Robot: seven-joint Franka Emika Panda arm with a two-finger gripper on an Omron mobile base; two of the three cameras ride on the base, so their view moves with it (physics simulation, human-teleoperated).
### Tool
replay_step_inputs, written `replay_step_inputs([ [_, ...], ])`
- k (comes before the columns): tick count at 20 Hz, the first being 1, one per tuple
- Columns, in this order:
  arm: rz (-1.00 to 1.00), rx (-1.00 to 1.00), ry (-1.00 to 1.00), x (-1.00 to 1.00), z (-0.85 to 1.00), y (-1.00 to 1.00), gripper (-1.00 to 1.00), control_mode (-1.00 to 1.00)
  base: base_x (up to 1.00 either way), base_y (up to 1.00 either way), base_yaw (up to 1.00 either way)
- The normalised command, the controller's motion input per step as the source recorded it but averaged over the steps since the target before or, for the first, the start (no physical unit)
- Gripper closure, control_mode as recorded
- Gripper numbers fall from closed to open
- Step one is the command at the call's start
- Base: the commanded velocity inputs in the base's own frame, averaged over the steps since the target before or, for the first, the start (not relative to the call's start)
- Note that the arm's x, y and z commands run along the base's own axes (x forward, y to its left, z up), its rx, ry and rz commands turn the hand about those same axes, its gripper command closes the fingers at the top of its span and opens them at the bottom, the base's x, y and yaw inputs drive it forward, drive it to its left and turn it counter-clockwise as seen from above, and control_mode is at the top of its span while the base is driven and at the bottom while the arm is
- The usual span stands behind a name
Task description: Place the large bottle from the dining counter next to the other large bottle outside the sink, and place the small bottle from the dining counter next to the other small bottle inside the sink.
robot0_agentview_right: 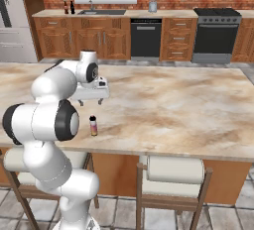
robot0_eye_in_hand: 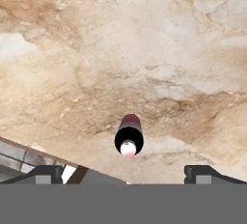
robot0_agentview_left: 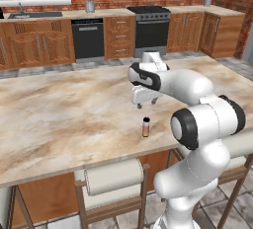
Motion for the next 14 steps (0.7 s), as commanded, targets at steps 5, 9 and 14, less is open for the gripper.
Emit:
replay_step_inputs([
  [5, 0.15, 0.10, -0.13, -0.01, -0.15, 0.00, -1.00, -1.00, 0.00, 0.00, 0.00],
  [9, 0.07, 0.00, -0.02, 0.00, -0.01, 0.00, -1.00, -1.00, 0.00, 0.00, 0.00],
  [14, -0.02, 0.00, 0.03, 0.00, -0.01, 0.00, -1.00, -1.00, 0.00, 0.00, 0.00],
])
